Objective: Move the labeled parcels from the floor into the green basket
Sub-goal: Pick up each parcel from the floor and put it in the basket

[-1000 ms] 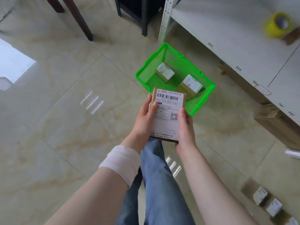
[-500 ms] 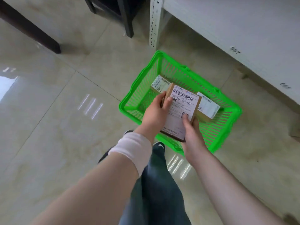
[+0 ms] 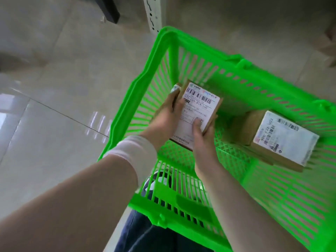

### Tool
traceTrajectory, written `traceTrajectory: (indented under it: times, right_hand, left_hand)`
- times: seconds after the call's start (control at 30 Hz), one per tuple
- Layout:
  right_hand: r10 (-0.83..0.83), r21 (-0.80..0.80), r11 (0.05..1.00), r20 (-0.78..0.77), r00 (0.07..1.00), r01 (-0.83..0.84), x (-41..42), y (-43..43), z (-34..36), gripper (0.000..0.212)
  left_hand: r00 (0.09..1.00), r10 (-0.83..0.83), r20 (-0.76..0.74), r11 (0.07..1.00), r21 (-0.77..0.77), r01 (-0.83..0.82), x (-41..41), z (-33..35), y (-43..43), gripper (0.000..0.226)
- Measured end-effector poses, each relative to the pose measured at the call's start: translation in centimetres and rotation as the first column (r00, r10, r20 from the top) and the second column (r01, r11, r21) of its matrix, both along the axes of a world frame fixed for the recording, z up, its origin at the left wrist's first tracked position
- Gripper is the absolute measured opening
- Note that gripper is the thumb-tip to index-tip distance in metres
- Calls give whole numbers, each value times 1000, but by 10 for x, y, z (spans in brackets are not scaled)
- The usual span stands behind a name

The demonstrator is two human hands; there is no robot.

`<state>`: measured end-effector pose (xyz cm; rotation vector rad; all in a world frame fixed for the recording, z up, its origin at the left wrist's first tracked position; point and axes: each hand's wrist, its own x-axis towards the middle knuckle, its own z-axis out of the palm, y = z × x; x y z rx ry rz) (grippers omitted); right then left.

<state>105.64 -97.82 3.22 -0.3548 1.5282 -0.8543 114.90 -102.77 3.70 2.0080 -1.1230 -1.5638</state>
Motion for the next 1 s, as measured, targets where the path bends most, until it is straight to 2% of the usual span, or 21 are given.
traceTrajectory:
  times: [0.2, 0.27, 0.33, 0.4, 0.5, 0.6, 0.7, 0.8, 1.0]
  right_hand:
    - [-14, 18, 1000, -55, 998, 15, 4, -2, 0, 69]
    - [-77, 131, 988, -56, 995, 84, 4, -1, 7, 74]
    - [-240, 312, 920, -31, 970, 237, 4, 4, 14, 76]
    - [-489, 468, 780, 40, 872, 416, 4, 12, 23, 73]
    - [-725, 600, 619, 189, 663, 506, 9, 25, 36, 75]
    - [-809, 633, 560, 276, 519, 535, 13, 24, 41, 75]
    - [-838, 624, 533, 292, 461, 572, 10, 12, 40, 71]
    - [-827, 610, 537, 243, 507, 583, 3, 5, 45, 66]
    - [-563, 504, 715, 4, 827, 484, -23, -9, 68, 58]
  left_hand:
    - [999, -29, -26, 998, -62, 28, 1, -10, -1, 51]
    - [999, -33, -25, 997, -70, 31, 2, -7, -3, 58]
    - [999, -43, 19, 997, -68, 44, 2, -3, -8, 60]
    - [995, -49, 91, 994, -94, 57, 1, 3, -16, 58]
    - [979, -117, 165, 975, -170, 145, -3, 15, -33, 53]
    - [952, -193, 239, 959, -158, 234, -6, 17, -45, 41]
    - [957, -183, 225, 960, -168, 224, -5, 16, -43, 29]
    - [969, -134, 205, 970, -173, 171, -1, 24, -32, 26]
    - [984, 110, 140, 988, -126, -92, 2, 49, 3, 29]
